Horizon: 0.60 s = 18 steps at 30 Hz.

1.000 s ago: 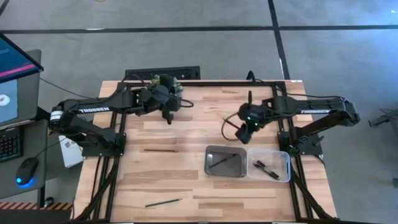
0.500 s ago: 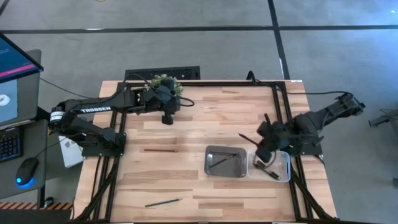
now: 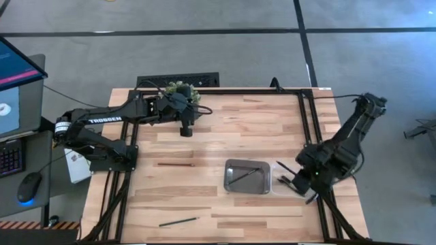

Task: Sort pens & pencils
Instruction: Put the black pen into the transparent bin

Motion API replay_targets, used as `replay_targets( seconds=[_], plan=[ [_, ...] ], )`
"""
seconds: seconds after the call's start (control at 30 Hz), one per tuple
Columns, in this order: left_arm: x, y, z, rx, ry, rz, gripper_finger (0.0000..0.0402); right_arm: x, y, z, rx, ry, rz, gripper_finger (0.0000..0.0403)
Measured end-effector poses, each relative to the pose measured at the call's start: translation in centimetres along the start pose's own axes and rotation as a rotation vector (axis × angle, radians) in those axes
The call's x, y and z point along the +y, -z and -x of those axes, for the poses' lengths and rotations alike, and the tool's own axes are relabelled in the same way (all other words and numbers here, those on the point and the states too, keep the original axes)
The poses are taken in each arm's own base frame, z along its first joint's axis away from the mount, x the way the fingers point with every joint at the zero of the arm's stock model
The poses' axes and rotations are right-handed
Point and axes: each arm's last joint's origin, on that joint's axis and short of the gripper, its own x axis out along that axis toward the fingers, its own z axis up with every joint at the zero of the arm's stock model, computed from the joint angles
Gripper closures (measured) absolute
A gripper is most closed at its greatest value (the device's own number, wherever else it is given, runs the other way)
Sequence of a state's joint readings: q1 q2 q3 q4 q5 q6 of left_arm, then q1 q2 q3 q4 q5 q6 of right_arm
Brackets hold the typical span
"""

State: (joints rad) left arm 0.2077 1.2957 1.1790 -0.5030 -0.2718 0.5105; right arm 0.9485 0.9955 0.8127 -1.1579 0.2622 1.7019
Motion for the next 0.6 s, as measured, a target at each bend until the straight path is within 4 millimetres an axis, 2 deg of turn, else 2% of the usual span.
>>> replay_targets(
  seconds=[0.2, 0.6],
  plan=[
    [0.0, 0.0, 0.0, -0.001, 0.000, 0.003, 0.0267, -0.3, 1.9, -0.4, -0.037, -0.053, 0.009, 0.0338],
    [0.0, 0.0, 0.0, -0.001, 0.002, 0.026, 0.0267, -0.3, 3.7, -2.2, -0.032, 0.047, 0.041, 0.0338]
  ],
)
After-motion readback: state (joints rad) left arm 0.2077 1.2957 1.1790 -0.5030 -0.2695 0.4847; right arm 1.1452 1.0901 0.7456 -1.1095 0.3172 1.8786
